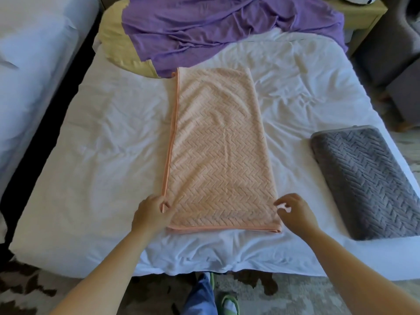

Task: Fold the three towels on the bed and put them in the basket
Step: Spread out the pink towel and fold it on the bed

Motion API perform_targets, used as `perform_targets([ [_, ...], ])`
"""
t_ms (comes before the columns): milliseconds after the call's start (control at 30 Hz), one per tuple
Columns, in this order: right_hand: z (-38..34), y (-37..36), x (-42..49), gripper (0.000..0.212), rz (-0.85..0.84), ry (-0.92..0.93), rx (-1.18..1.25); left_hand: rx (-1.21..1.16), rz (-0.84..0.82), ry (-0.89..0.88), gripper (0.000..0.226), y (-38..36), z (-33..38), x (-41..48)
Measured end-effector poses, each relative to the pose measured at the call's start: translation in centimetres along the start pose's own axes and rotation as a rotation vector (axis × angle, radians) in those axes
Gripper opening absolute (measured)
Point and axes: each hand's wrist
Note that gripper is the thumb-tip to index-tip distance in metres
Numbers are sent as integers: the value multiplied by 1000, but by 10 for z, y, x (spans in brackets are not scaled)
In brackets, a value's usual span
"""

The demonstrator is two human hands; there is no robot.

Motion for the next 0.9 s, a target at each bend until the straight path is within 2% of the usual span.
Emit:
perform_targets([
  [33, -4, 1, 11, 16, 24, 26, -8, -44, 55, 4, 3, 3, 9, 10],
  [67, -9, 0, 24, 27, 9, 63, -50, -48, 95, -9, 9, 5, 17, 20],
  [133, -18, -9, 49, 55, -75, 114, -141, 55, 151, -122, 33, 3, 29, 43],
  [167, -21, -17, 60, 63, -116, 122, -174, 127, 152, -199, 42, -3, 33, 54],
  [233, -20, -37, 70, 70, -182, 118, -221, 268, 53, -280, 57, -19, 32, 67],
  [300, -10, -57, 68, 71, -244, 121, -285, 389, -63, -264, 68, -40, 16, 70],
  [367, 4, -72, 56, 70, -281, 101, -346, 485, -98, -266, 69, -57, -10, 60],
  [467, 9, -69, 42, 73, -229, 86, -402, 443, -107, -281, 62, -55, -28, 48],
  [633, -16, -42, 92, 64, -86, 131, -324, 311, 84, -273, 52, -24, 23, 101],
  [767, -34, -39, 161, 65, -69, 128, -292, 323, 77, -265, 62, -25, 75, 163],
  [900, -26, -54, 198, 67, -146, 146, -335, 431, 34, -252, 64, -51, 75, 193],
])
Point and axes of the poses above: each hand's wrist, its own x-axis towards the middle knuckle, its own y-axis out of the back of the hand, z = x × y, and after that the axes turned 9 degrees about y, right-handed
